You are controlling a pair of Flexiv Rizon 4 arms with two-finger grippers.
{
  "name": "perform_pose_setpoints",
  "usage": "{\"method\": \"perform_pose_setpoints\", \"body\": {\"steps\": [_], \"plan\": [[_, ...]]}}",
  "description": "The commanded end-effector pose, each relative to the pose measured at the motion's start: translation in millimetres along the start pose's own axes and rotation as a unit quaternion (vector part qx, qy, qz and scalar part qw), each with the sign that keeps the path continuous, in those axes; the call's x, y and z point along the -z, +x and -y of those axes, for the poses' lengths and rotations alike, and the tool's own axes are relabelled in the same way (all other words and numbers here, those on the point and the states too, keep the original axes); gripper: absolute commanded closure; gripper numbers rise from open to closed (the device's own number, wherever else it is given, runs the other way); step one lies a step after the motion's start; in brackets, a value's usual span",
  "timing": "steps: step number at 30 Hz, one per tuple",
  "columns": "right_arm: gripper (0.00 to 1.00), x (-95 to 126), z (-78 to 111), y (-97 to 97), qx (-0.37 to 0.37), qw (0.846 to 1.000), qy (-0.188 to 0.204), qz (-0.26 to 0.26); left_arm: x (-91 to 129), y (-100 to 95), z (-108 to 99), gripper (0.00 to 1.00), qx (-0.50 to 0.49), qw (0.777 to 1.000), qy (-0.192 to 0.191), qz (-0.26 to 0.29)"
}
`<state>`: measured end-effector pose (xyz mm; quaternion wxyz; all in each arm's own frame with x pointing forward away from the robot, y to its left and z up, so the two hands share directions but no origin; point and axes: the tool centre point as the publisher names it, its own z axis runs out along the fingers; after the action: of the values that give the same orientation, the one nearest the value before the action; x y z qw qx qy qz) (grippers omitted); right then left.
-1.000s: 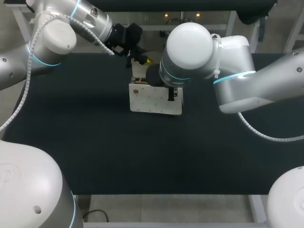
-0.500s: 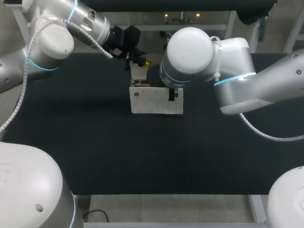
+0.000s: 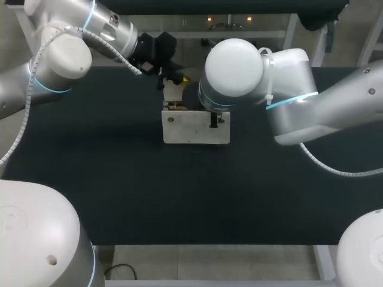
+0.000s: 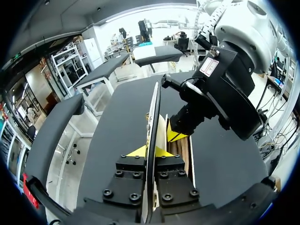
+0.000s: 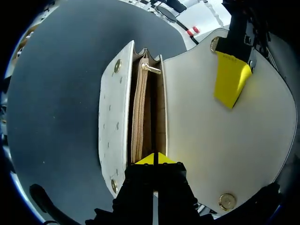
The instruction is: Pick up the bag, open it, inspect its contents, close it, and place it on the opposite side
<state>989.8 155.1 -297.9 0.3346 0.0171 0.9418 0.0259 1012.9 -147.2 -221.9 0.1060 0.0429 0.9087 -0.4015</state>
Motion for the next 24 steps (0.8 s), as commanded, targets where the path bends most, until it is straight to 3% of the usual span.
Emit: {"method": "perform_pose_setpoints", "body": {"steps": [1,16,24], "plan": [[1.0,-4,-0.1,4.6,0.001,1.0,-0.001,-0.002,-2,0.4,-2,1.0,0.006,1.0,0.003,0.006],[1.0,-12,5.4,14.8,0.0,1.0,-0.002,-0.029,2,1.8,1,1.0,0.017,0.999,0.024,0.013],[1.0,-14,7.4,10.9,0.001,0.999,0.003,-0.033,1,6.0,4,1.0,0.008,0.999,0.036,-0.003]]}}
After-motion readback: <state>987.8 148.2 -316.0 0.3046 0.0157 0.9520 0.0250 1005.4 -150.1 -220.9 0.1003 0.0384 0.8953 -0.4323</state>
